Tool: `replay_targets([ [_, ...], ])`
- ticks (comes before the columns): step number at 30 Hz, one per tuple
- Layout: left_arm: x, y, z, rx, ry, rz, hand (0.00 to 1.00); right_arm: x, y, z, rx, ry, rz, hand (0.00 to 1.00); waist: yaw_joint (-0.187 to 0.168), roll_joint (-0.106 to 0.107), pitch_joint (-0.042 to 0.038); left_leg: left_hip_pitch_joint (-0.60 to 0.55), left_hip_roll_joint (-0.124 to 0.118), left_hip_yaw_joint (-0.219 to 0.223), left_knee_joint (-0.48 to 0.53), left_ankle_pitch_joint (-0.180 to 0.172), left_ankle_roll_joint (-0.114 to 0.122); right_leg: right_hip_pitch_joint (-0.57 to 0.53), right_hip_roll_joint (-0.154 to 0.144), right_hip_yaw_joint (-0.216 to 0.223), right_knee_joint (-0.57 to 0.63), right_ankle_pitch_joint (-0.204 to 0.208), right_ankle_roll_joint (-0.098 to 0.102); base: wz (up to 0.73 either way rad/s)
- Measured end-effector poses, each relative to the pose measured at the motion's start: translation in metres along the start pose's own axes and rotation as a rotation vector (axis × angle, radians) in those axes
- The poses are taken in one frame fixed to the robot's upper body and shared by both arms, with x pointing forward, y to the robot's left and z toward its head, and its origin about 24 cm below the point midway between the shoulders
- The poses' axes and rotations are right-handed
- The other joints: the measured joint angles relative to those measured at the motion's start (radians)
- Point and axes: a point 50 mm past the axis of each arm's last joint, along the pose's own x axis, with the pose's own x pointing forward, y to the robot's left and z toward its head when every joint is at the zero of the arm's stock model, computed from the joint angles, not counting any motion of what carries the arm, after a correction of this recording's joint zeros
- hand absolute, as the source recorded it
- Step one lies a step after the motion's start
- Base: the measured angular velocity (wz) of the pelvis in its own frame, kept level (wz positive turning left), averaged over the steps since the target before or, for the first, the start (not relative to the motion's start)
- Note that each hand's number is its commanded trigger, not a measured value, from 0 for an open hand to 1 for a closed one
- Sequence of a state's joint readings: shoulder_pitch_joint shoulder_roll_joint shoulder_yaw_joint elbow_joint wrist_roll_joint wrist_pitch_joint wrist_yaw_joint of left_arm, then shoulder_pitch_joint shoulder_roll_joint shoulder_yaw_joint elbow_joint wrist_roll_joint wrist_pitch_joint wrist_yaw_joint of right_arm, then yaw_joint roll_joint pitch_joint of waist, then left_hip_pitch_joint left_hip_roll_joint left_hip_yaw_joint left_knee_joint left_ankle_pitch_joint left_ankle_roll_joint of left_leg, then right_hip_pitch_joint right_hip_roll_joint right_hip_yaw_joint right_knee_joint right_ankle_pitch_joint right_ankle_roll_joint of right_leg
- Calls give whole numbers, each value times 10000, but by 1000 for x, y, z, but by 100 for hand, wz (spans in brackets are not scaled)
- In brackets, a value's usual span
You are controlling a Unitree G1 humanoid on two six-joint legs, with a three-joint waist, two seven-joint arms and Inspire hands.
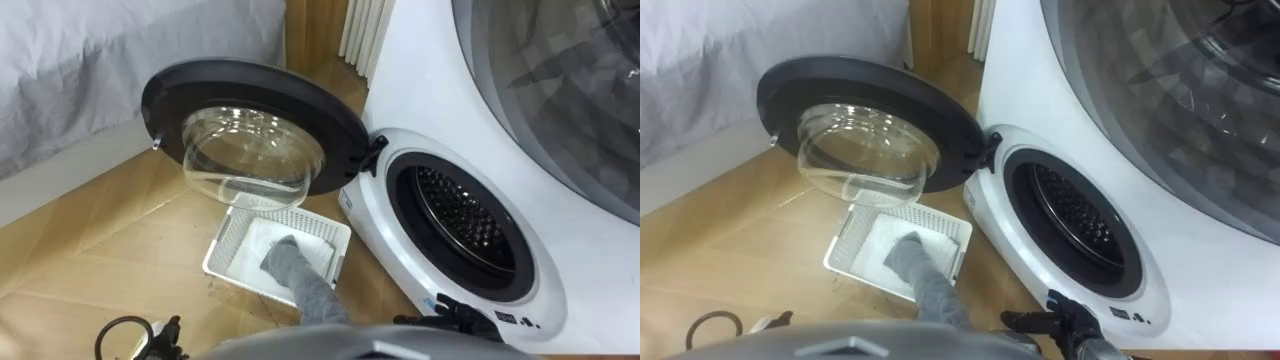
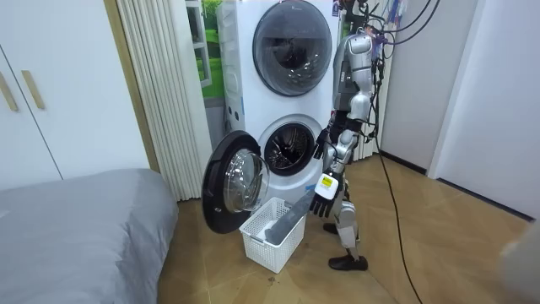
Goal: Put towel into washing machine
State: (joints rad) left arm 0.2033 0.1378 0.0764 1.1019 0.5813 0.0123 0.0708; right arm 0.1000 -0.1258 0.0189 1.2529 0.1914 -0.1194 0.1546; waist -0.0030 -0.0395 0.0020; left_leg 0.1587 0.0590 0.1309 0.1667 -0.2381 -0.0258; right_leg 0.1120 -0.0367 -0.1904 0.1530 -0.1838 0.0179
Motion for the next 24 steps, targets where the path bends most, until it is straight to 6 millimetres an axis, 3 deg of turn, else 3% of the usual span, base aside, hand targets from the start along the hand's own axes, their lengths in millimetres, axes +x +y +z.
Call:
replay_targets([
  [10,4,8,20,306,-679,284,0,4,3,14,-499,-93,-49,0,-20,85,13,-687,21,6,42,2,2,-709,-7,-51,256,31,-26,0],
  [15,6,17,50,797,-1855,747,0,8,8,29,-1040,-440,154,0,-52,237,50,-1368,5,-60,268,6,8,-1308,-63,-142,362,134,-29,3],
  [17,6,22,64,1023,-2363,946,0,9,10,37,-1315,-659,207,0,-235,334,65,-1782,-24,-169,420,23,36,-1662,-121,-267,461,161,-28,14],
  [23,4,32,130,2136,-4401,1401,0,15,21,81,-2596,-1579,476,0,-196,471,276,-3100,-62,-221,955,74,119,-3388,-307,-213,1682,152,-32,-5],
  [24,2,31,142,2273,-4721,1414,0,15,24,89,-2695,-1772,513,0,-202,454,352,-3394,-85,-235,1153,77,124,-3749,-371,-155,2035,132,-43,-4],
])
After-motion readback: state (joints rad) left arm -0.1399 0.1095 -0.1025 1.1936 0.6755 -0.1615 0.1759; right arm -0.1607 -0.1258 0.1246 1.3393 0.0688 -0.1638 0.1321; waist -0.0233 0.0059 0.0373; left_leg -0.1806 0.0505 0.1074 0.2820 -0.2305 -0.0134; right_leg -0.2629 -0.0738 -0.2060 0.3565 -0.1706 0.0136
